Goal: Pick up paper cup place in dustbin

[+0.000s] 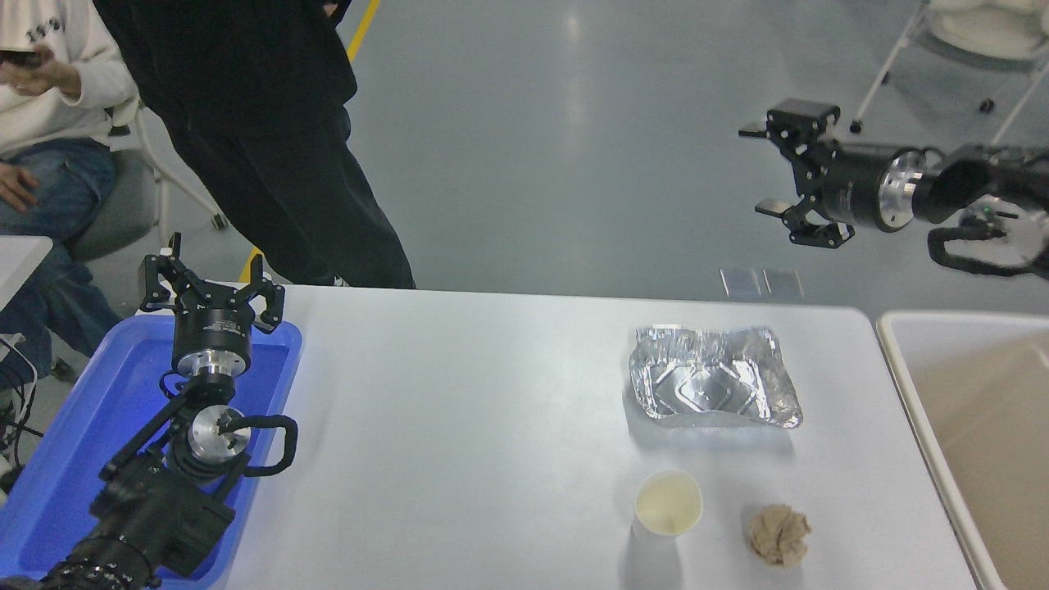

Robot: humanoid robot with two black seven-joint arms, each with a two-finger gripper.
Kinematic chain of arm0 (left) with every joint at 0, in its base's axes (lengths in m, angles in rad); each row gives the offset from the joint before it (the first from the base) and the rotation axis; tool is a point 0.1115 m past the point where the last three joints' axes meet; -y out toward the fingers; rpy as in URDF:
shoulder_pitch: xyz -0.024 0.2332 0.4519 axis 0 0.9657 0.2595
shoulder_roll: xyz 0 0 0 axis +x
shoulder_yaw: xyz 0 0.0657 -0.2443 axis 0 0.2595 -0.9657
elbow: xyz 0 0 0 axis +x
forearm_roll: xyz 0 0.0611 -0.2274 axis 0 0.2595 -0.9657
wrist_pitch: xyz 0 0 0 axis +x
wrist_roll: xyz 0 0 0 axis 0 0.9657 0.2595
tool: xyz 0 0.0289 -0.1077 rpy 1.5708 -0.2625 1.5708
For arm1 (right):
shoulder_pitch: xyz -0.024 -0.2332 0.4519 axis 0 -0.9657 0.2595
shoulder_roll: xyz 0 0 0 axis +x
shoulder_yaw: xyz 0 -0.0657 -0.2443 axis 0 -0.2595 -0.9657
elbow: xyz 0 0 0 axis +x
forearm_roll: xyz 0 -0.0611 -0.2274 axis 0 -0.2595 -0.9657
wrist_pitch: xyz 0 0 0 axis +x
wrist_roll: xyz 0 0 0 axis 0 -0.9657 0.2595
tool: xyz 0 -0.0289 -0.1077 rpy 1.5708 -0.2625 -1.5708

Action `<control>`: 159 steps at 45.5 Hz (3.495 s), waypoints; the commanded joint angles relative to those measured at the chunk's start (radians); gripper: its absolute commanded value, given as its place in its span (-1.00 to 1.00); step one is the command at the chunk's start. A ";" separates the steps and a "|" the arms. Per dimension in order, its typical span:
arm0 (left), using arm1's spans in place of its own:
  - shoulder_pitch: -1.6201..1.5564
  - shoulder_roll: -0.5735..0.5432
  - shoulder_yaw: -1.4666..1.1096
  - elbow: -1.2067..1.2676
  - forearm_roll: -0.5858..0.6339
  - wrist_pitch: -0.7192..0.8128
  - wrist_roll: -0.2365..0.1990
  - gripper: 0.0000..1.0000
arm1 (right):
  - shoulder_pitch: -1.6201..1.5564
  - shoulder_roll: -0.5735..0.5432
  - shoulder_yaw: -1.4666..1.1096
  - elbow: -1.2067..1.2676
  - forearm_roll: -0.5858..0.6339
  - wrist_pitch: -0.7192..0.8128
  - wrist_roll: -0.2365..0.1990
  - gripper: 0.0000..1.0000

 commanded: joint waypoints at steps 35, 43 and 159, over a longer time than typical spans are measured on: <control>0.000 0.000 0.000 0.000 0.000 0.000 -0.001 0.98 | 0.559 0.298 -0.623 0.415 -0.204 0.054 0.002 1.00; 0.000 0.000 0.000 0.000 0.000 0.000 0.000 0.98 | 0.611 0.298 -0.659 0.449 -0.219 0.152 0.002 1.00; 0.000 0.000 0.000 0.000 0.000 0.000 -0.001 0.98 | 0.699 0.275 -0.622 0.404 -0.367 0.447 0.002 1.00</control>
